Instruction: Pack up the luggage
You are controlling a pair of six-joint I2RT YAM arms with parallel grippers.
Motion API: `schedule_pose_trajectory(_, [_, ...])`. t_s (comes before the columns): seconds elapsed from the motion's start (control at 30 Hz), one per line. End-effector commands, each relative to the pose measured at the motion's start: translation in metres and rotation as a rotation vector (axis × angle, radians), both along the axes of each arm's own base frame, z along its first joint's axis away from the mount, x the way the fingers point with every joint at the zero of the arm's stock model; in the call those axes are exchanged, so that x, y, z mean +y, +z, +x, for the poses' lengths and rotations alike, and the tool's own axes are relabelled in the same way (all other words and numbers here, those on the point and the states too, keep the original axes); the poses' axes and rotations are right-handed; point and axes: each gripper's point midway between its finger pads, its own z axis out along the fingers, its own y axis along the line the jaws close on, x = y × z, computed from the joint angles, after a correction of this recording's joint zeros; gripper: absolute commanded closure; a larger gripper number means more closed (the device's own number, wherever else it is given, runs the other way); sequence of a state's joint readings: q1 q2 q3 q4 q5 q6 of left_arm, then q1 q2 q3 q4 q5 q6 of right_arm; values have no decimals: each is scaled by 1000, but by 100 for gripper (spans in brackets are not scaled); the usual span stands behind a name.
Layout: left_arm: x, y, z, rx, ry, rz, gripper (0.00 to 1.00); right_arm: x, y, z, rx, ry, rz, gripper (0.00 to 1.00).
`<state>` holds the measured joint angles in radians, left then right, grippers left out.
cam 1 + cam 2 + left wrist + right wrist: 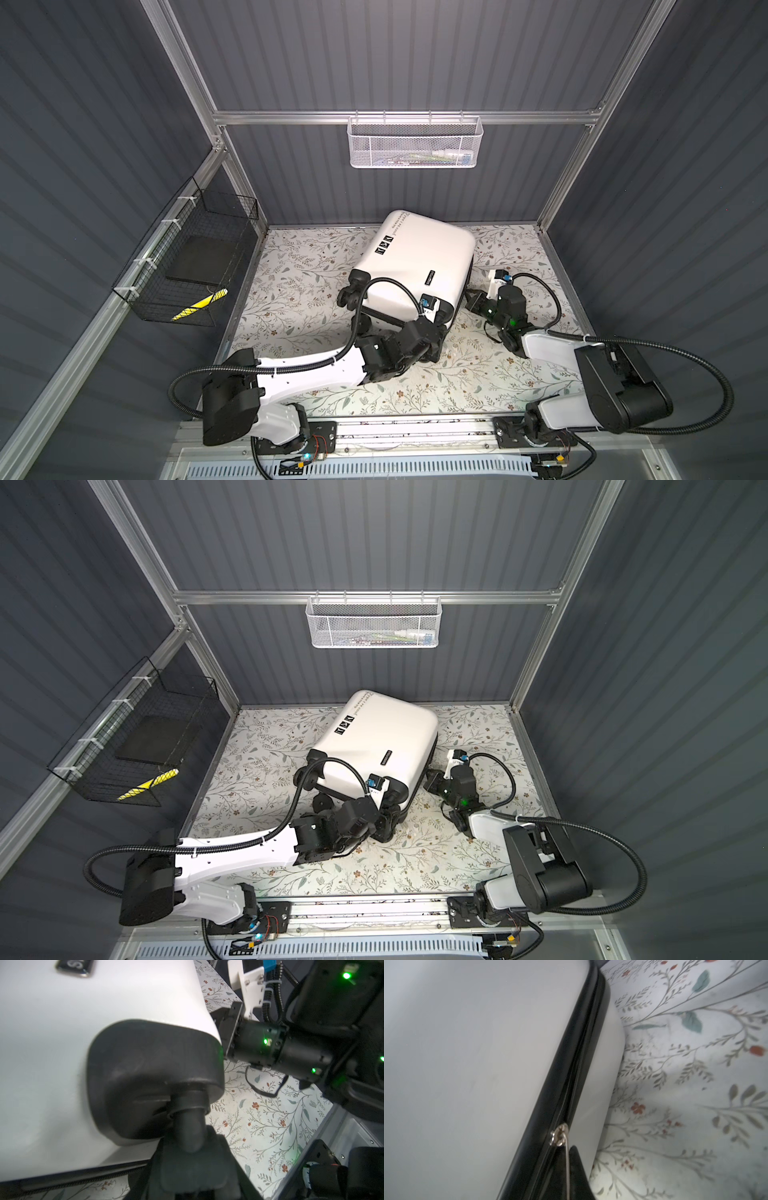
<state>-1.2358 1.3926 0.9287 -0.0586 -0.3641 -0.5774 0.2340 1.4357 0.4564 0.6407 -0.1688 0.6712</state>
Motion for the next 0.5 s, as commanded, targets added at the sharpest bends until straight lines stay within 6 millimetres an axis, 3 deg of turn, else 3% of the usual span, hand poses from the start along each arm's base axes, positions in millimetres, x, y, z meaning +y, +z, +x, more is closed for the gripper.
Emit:
schedule_pose_trajectory(0.0, [6, 17, -13, -23, -52, -47, 100, -46, 8, 36, -1, -165, -10, 100])
schedule_pose_trajectory(0.17, [24, 15, -17, -34, -43, -52, 100, -75, 13, 78, 14, -231, 38, 100])
schedule_pose_trajectory(0.27, [28, 15, -18, -39, -46, -57, 100, -79, 15, 96, 16, -231, 69, 100])
schedule_pose_trajectory(0.37, [28, 16, -18, -45, -50, -52, 100, -71, 13, 101, 19, -193, 97, 100])
schedule_pose_trajectory(0.47, [29, 16, -16, -52, -42, -48, 100, -69, 11, 94, 21, -182, 106, 100])
